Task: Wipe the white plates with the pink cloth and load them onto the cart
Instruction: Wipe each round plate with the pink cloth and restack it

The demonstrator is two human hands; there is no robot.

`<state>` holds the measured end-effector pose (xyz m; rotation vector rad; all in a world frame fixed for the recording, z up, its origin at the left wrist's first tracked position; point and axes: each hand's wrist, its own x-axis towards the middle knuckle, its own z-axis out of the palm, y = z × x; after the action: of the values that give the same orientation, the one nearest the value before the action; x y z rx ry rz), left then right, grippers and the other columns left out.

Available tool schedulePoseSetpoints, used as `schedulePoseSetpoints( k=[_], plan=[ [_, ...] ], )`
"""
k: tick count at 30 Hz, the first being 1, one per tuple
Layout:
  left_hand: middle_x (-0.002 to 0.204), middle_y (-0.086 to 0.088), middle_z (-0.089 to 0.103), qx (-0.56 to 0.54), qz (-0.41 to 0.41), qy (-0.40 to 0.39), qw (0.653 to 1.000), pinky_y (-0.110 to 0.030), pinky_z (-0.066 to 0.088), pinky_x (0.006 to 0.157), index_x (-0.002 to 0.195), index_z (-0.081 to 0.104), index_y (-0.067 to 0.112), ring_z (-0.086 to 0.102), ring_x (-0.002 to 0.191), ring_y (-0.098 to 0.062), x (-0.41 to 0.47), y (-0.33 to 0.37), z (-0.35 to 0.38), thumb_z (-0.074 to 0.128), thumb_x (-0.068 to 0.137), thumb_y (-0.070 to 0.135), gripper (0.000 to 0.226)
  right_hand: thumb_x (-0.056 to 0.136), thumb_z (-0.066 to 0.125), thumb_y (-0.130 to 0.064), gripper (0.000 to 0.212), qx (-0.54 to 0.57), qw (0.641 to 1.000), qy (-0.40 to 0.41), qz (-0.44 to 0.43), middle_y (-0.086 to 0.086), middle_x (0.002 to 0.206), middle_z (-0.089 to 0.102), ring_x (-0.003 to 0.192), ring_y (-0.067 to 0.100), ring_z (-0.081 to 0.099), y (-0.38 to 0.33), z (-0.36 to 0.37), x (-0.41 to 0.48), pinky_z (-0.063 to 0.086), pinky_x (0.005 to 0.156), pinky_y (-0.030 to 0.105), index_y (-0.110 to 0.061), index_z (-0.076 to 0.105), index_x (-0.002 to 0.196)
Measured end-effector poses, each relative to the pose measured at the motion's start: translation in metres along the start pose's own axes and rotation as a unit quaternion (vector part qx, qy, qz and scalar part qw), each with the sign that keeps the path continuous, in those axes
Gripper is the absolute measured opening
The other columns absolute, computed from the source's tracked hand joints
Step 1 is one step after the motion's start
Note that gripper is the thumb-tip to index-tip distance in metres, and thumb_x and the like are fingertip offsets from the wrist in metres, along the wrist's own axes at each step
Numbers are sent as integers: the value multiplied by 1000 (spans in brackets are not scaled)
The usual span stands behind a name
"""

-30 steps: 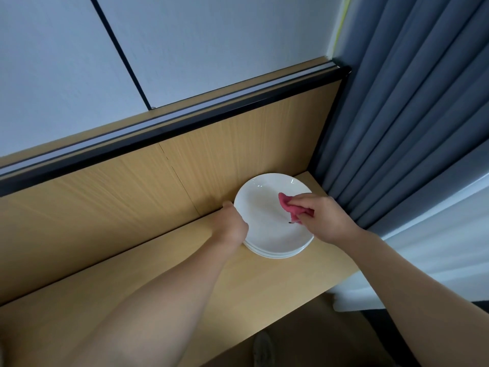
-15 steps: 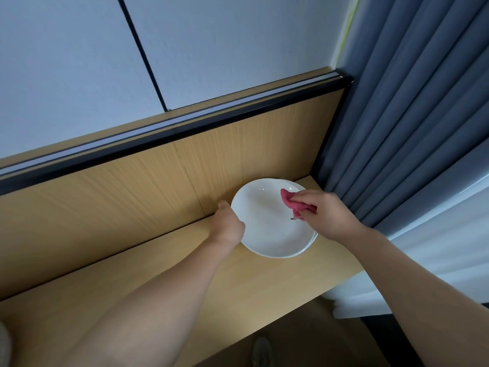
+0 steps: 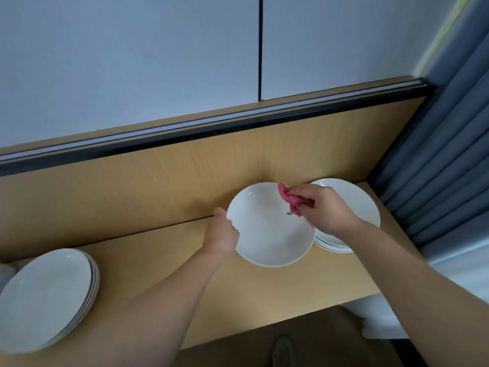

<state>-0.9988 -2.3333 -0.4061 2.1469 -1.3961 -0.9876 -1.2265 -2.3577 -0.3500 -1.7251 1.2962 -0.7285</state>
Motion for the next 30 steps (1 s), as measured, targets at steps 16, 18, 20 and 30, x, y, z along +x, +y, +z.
schedulePoseSetpoints(
  k=[16, 18, 20, 30],
  plan=[
    [92, -4, 55, -37, -123, 43, 991, -25, 36, 53, 112, 46, 6, 52, 79, -21, -43, -165, -79, 40, 94, 2, 19, 92, 51, 1, 33, -9, 993, -119, 6, 5, 90, 67, 80, 14, 66, -46, 184, -7, 55, 81, 29, -22, 74, 100],
    [96, -5, 56, -44, -135, 36, 989, -26, 39, 55, 115, 46, 7, 54, 83, -22, -43, -176, -79, 41, 94, 2, 22, 93, 51, -3, 33, -17, 992, -128, 14, 3, 90, 67, 81, 13, 67, -41, 198, -8, 55, 86, 35, -27, 73, 100],
    [99, -6, 57, -48, -141, 34, 988, -28, 42, 60, 117, 46, 8, 57, 87, -23, -43, -184, -78, 42, 94, 3, 24, 94, 52, -6, 30, -31, 990, -135, 18, 0, 86, 67, 81, 9, 66, -36, 211, -6, 54, 86, 38, -26, 73, 101],
    [96, -2, 57, -60, -144, 12, 988, -27, 42, 56, 116, 48, 10, 58, 82, -20, -41, -205, -68, 40, 98, 13, 20, 96, 47, -11, 20, -185, 961, -203, -30, -11, 110, 57, 91, 10, 56, -20, 260, 25, 45, 80, 24, -22, 62, 104]
  ],
)
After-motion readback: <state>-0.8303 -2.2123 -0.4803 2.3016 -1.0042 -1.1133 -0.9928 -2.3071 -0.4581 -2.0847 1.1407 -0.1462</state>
